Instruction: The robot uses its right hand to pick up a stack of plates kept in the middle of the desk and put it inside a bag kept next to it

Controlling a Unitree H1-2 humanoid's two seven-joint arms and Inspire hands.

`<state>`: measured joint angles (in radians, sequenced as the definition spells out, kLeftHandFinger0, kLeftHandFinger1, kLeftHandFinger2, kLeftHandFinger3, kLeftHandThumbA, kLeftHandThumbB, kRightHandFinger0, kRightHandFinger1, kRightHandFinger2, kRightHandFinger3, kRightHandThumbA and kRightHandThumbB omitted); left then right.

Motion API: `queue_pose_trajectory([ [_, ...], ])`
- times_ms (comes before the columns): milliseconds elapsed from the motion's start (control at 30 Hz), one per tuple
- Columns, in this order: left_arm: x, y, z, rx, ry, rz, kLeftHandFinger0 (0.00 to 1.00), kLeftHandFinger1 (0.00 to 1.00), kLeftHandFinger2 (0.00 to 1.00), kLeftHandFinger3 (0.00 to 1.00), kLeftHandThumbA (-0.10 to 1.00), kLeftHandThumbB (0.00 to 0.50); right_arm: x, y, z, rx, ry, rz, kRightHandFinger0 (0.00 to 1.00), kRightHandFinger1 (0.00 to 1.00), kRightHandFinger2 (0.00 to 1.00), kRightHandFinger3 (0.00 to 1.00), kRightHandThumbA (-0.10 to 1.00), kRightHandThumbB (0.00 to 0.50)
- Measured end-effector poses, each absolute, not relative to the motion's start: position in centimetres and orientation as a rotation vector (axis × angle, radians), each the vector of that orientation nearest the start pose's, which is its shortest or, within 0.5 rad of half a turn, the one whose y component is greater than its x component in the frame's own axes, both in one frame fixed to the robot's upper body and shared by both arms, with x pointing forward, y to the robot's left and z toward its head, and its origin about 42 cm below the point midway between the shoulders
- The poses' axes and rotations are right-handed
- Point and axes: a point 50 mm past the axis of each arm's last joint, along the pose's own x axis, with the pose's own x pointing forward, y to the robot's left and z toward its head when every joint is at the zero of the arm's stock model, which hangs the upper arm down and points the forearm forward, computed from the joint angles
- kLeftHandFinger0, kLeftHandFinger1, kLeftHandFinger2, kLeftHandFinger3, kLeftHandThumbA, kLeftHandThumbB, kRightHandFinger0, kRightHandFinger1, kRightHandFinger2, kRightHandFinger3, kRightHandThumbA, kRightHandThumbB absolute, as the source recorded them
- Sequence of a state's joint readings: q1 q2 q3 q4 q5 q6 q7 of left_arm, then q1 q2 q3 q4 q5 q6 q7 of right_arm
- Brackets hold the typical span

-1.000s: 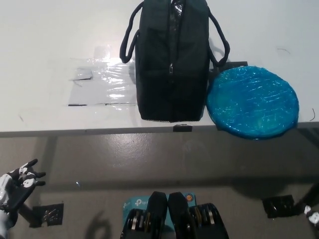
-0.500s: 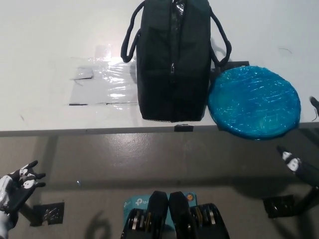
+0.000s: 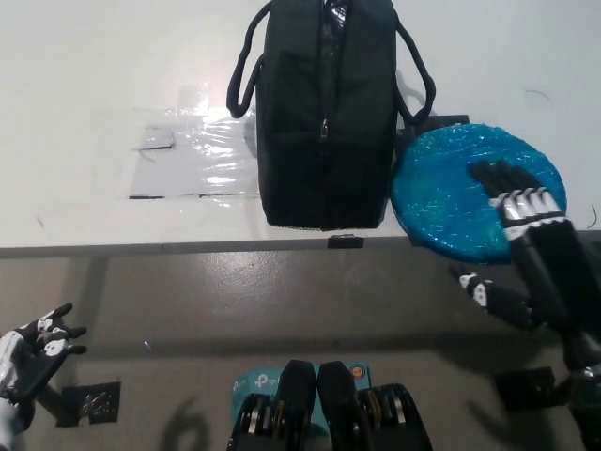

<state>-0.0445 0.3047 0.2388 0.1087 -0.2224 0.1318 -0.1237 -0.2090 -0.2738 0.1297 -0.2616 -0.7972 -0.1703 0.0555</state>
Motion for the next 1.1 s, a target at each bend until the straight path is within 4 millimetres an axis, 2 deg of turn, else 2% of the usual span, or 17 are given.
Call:
queue_pose_trajectory([
  [67, 29.0, 37.4, 10.5, 0.038, 0.132, 0.125, 0.65, 0.71, 0.88, 1.0, -0.04, 0.086, 32.5, -21.9, 22.9, -1.143, -0.633, 0.175, 1.0, 1.0, 1.0, 1.0, 0.79, 0.5],
  [233, 29.1, 37.3, 10.8, 0.036, 0.119, 0.116, 0.67, 0.72, 0.89, 1.0, -0.06, 0.076, 34.4, -23.3, 23.0, -1.356, -0.594, 0.235, 1.0, 1.0, 1.0, 1.0, 0.78, 0.5],
  [367, 29.1, 37.3, 10.9, 0.035, 0.117, 0.115, 0.67, 0.73, 0.89, 1.0, -0.04, 0.091, 35.9, -24.2, 22.9, -1.46, -0.557, 0.252, 1.0, 1.0, 1.0, 1.0, 0.76, 0.5],
  [633, 29.1, 37.2, 11.0, 0.036, 0.112, 0.11, 0.65, 0.72, 0.88, 1.0, -0.06, 0.092, 37.0, -24.9, 21.8, -1.533, -0.481, 0.26, 1.0, 1.0, 1.0, 1.0, 0.72, 0.5],
  [700, 29.1, 37.1, 11.1, 0.037, 0.11, 0.107, 0.67, 0.74, 0.9, 1.0, -0.05, 0.09, 37.1, -25.0, 21.5, -1.538, -0.463, 0.259, 1.0, 1.0, 1.0, 1.0, 0.73, 0.5],
  [733, 29.1, 37.1, 11.1, 0.038, 0.109, 0.105, 0.66, 0.74, 0.9, 1.0, -0.05, 0.097, 37.1, -25.1, 21.3, -1.542, -0.453, 0.258, 1.0, 1.0, 1.0, 1.0, 0.77, 0.5],
  [867, 29.1, 37.0, 11.1, 0.038, 0.109, 0.103, 0.65, 0.73, 0.89, 0.99, -0.06, 0.085, 37.0, -24.4, 20.4, -1.553, -0.428, 0.267, 1.0, 1.0, 1.0, 1.0, 0.81, 0.5],
  [1100, 29.1, 36.9, 11.1, 0.039, 0.108, 0.1, 0.64, 0.73, 0.89, 0.99, -0.07, 0.089, 35.3, -21.6, 17.1, -1.535, -0.393, 0.349, 1.0, 1.0, 1.0, 1.0, 0.77, 0.5],
])
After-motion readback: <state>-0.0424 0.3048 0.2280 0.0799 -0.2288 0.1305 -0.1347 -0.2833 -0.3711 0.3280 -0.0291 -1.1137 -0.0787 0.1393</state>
